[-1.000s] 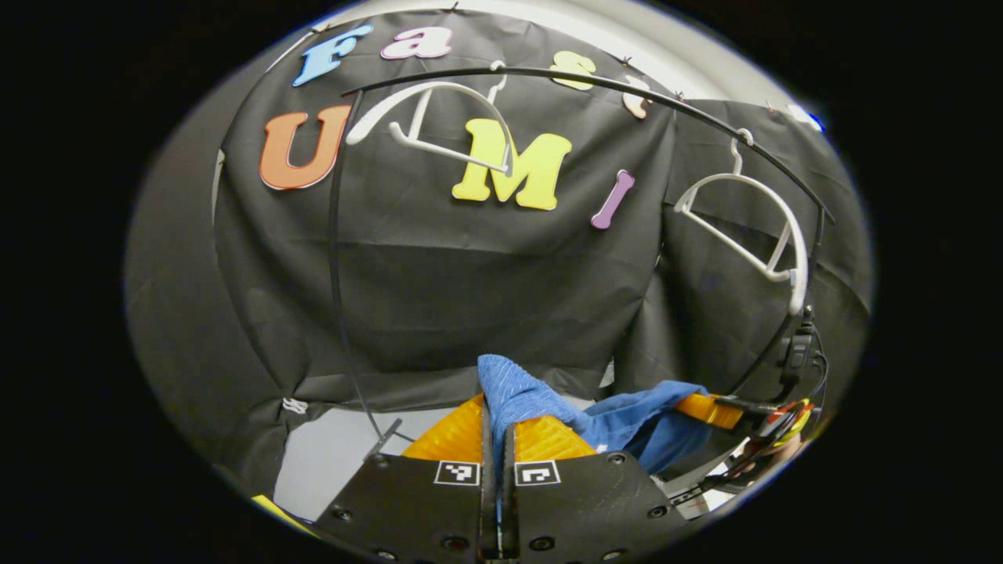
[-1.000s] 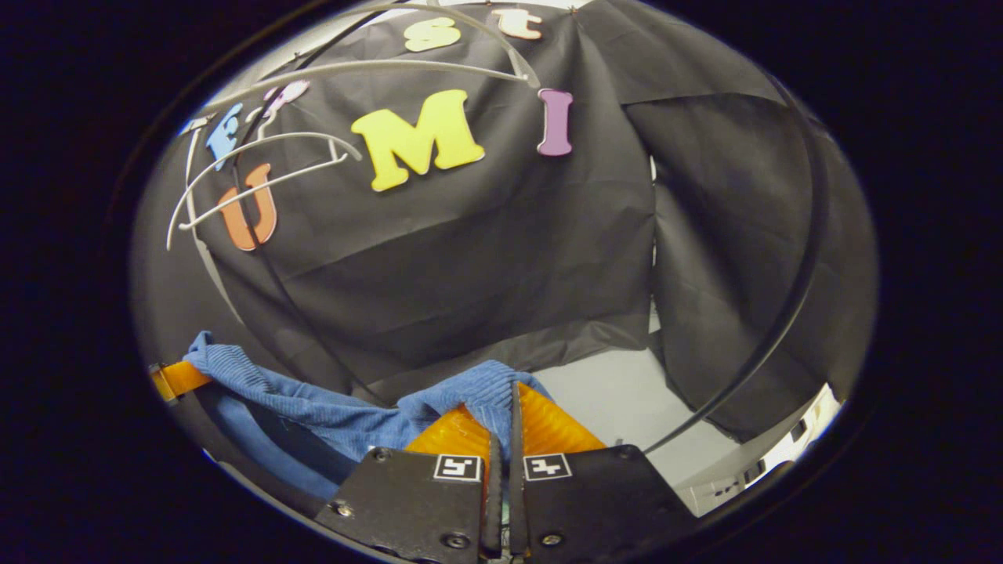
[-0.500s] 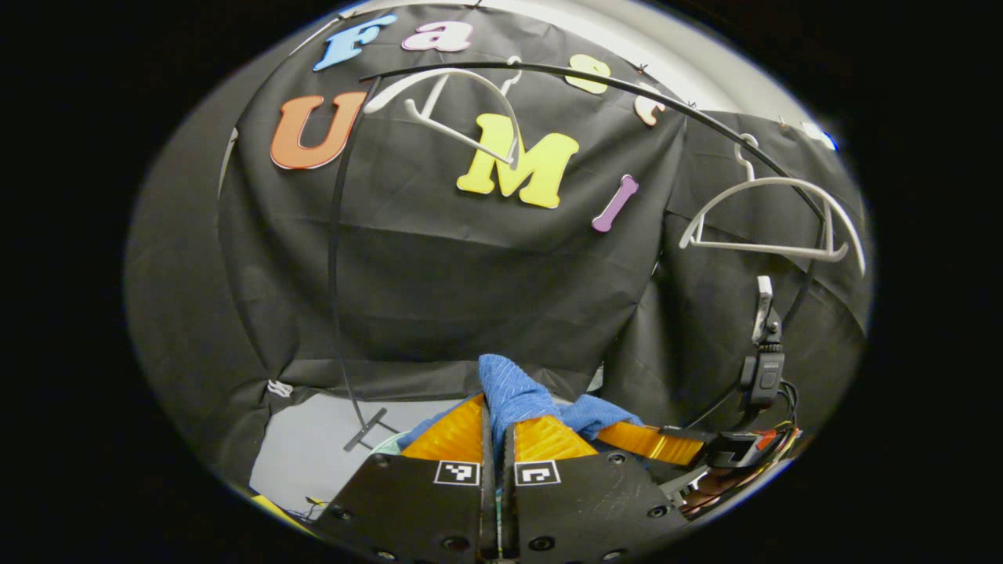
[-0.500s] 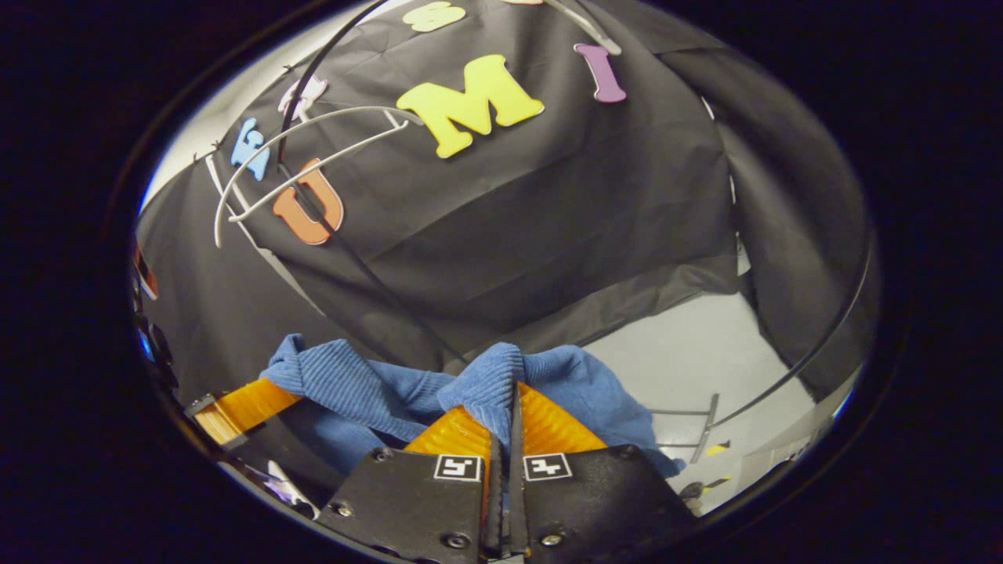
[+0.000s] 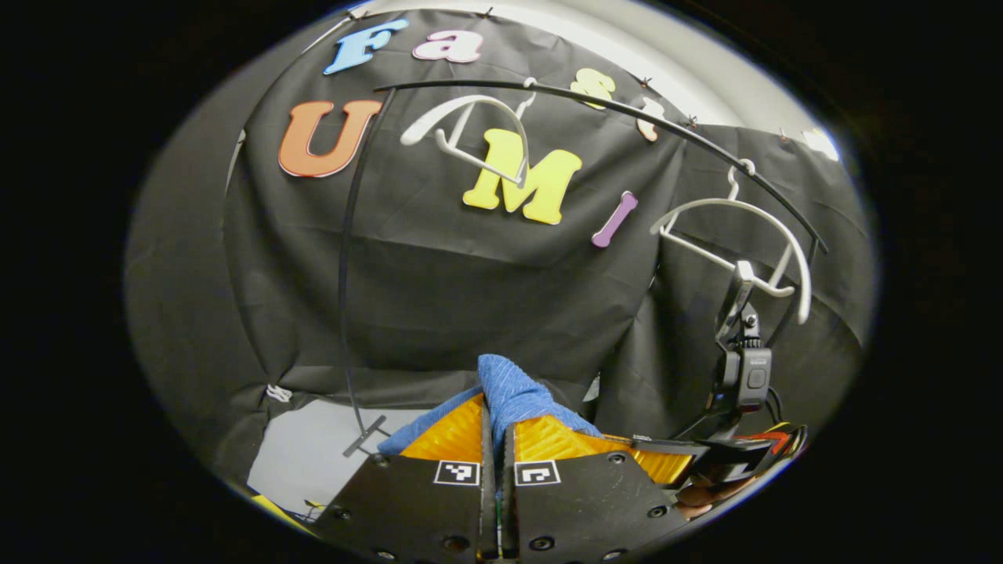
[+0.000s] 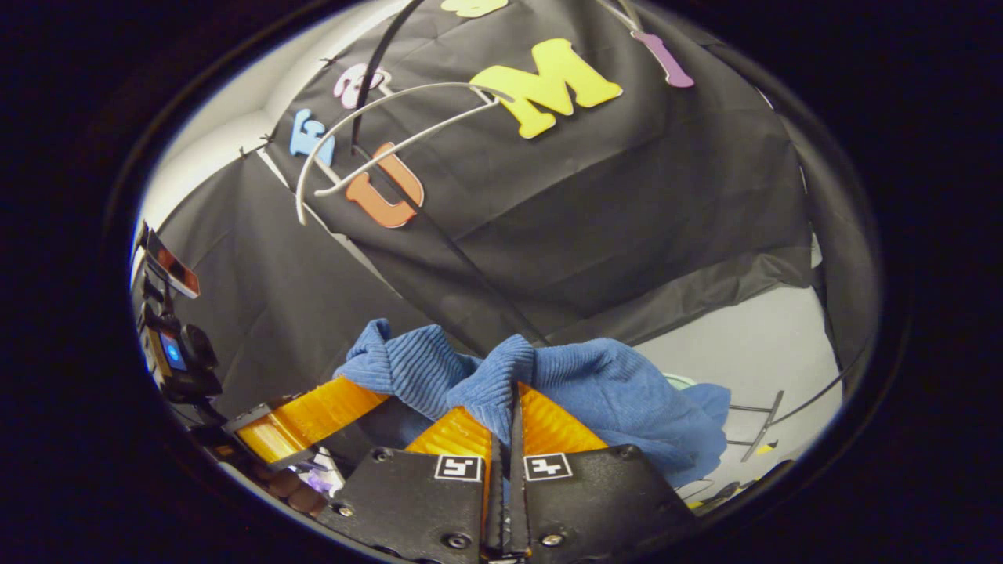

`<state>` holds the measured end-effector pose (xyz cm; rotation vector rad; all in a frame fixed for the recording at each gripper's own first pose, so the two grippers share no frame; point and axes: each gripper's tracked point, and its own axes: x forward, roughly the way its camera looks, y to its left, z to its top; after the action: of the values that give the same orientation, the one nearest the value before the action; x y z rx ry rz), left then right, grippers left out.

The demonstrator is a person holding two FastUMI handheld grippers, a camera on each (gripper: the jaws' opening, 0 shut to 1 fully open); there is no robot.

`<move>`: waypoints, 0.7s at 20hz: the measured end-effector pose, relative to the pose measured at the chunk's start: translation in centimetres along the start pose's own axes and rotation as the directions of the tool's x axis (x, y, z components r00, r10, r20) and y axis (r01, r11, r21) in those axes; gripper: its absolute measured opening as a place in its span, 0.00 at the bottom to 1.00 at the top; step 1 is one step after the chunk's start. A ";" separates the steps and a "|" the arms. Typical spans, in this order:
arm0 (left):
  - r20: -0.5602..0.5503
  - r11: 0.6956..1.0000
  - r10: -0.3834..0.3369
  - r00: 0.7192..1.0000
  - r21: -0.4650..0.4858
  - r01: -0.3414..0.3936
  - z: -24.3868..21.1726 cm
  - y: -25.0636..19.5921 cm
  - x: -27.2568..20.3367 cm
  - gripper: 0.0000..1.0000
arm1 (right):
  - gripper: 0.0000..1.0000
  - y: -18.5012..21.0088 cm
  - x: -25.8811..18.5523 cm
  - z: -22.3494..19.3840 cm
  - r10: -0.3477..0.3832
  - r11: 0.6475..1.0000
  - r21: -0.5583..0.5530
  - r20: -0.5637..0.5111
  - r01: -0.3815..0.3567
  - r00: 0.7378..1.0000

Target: Grasp the clothes on the hanger with both hands and then place them into the laundry hamper below.

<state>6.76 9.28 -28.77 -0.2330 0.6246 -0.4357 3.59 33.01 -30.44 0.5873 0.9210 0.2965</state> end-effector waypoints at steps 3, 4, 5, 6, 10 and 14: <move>0.033 1.000 -0.019 0.999 -0.007 0.019 1.2 0.0 -0.4 0.02 | 0.07 1.6 -0.2 0.7 0.040 0.999 -0.028 0.011 -0.040 0.999; 0.038 1.000 -0.023 0.999 -0.012 0.023 1.5 0.0 -0.4 0.07 | 0.06 1.9 -0.3 1.2 0.048 0.998 -0.032 0.015 -0.047 0.999; 0.041 1.000 -0.026 0.999 -0.013 0.027 1.8 -0.1 -0.5 0.02 | 0.07 2.4 -0.5 1.5 0.062 0.998 -0.027 0.013 -0.062 0.998; 0.053 1.000 -0.030 0.998 -0.006 0.030 2.2 -0.3 -0.7 0.02 | 0.07 2.9 -0.6 1.9 0.076 0.997 -0.027 0.009 -0.076 0.997; 0.060 0.999 -0.032 0.998 0.005 0.032 1.9 0.1 0.1 0.02 | 0.07 2.4 0.0 2.7 0.067 0.993 -0.096 0.026 -0.064 0.997; -0.034 0.999 -0.021 0.999 -0.030 0.020 -2.1 1.2 3.0 0.02 | 0.07 -2.5 2.8 1.3 -0.054 0.990 -0.132 -0.043 0.048 0.998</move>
<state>8.06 8.79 -32.41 -0.2610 0.6630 -0.4515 6.27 31.91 -33.16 0.4371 0.9523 0.3227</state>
